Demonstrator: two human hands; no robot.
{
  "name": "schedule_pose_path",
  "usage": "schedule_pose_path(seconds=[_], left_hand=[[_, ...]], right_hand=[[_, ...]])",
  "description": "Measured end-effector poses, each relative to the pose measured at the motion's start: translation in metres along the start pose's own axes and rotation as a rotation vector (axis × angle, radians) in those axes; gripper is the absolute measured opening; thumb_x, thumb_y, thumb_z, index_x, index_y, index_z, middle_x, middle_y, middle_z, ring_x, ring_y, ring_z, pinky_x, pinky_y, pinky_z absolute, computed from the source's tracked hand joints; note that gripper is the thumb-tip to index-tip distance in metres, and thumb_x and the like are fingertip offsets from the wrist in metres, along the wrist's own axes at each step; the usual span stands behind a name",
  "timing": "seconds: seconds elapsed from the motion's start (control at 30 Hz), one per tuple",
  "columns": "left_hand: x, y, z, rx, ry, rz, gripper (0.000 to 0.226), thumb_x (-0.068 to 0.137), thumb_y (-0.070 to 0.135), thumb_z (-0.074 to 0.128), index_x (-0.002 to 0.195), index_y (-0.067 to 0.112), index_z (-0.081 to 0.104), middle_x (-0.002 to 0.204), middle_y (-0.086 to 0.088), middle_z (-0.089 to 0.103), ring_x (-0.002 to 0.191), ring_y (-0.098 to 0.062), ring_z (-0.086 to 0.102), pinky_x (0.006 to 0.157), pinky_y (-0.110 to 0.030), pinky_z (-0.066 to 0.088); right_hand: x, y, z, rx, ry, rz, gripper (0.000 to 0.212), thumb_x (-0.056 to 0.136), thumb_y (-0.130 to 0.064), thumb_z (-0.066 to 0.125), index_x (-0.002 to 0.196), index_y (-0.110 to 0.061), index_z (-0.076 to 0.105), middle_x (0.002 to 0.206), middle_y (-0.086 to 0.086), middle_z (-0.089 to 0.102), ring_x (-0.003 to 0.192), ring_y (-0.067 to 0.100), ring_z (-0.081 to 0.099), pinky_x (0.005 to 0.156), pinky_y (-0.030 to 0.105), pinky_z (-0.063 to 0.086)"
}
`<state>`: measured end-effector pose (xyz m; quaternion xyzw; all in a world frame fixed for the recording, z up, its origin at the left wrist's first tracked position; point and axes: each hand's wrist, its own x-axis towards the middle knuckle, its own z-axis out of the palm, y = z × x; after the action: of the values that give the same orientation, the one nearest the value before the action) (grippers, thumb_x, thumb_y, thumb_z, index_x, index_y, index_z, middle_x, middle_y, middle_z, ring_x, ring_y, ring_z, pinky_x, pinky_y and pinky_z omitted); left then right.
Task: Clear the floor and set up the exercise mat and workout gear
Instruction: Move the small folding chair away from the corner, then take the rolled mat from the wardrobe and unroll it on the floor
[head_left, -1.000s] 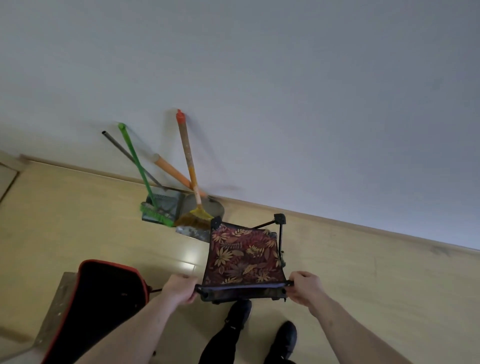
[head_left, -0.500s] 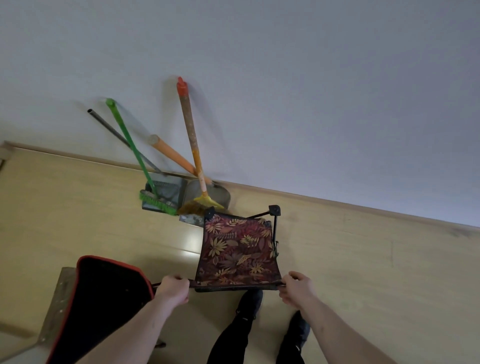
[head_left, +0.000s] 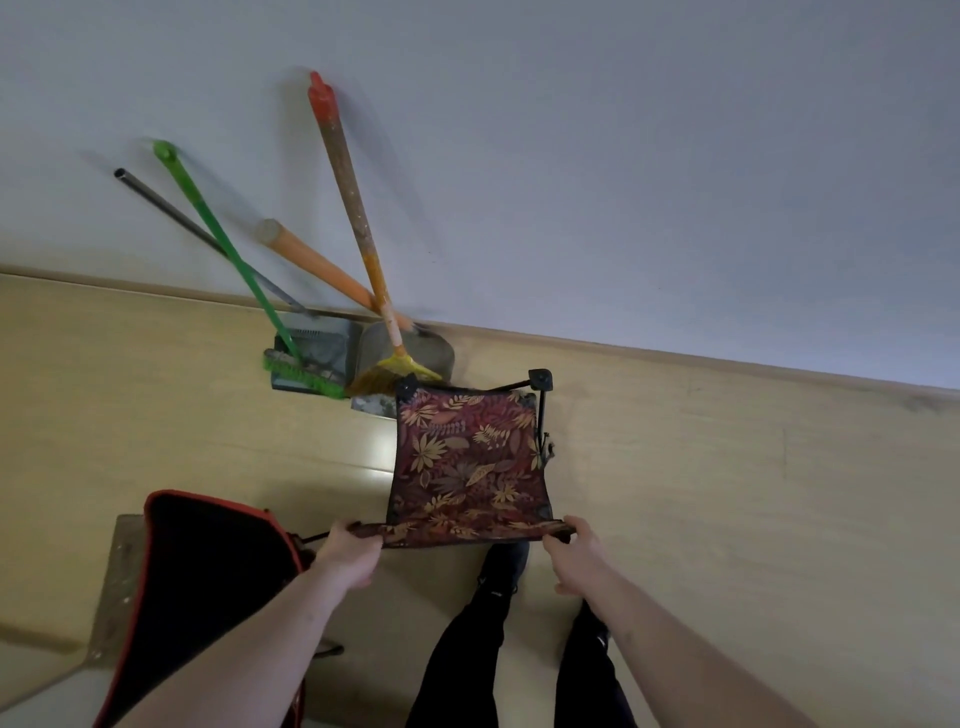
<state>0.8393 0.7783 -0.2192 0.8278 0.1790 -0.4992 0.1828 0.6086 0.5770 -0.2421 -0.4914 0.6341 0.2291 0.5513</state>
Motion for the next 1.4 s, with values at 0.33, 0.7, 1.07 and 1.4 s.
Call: schedule_pose_path(seconds=[0.33,0.7,1.07,1.4], left_hand=[[-0.081,0.005,0.009,0.433,-0.114,0.108,0.042,0.094,0.021,0.053,0.135,0.010,0.058,0.123,-0.009,0.065,0.110,-0.028,0.062,0.103,-0.040,0.050],[-0.232,0.100,0.101,1.009,-0.177,0.834,0.038,0.094,0.020,0.049,0.130,0.017,0.061,0.136,-0.004,0.058,0.125,-0.024,0.055,0.105,-0.032,0.043],[-0.464,0.141,0.303,1.349,-0.363,1.545,0.047,0.093,0.019,0.052,0.139,0.024,0.054,0.150,0.002,0.044,0.138,-0.018,0.043,0.115,-0.034,0.035],[-0.627,0.115,0.450,1.472,-0.559,1.903,0.045,0.093,0.021,0.054,0.137,0.029,0.053,0.148,0.012,0.045,0.137,-0.011,0.041,0.114,-0.030,0.036]], right_hand=[[-0.079,0.010,-0.031,-0.136,-0.045,-0.080,0.053,0.090,-0.025,0.057,0.142,-0.022,0.053,0.113,0.002,0.067,0.105,0.028,0.068,0.090,0.036,0.056],[-0.211,0.047,-0.153,0.027,0.202,-0.221,0.049,0.098,-0.023,0.056,0.147,-0.023,0.050,0.150,0.004,0.051,0.113,0.019,0.062,0.091,0.027,0.047],[-0.334,0.211,-0.318,0.396,0.660,-0.192,0.046,0.095,-0.031,0.060,0.141,-0.034,0.053,0.145,-0.009,0.054,0.111,0.009,0.058,0.095,0.028,0.048],[-0.412,0.358,-0.398,0.603,0.902,-0.124,0.044,0.099,-0.032,0.060,0.141,-0.035,0.052,0.147,-0.005,0.052,0.127,0.012,0.055,0.100,0.032,0.051]])
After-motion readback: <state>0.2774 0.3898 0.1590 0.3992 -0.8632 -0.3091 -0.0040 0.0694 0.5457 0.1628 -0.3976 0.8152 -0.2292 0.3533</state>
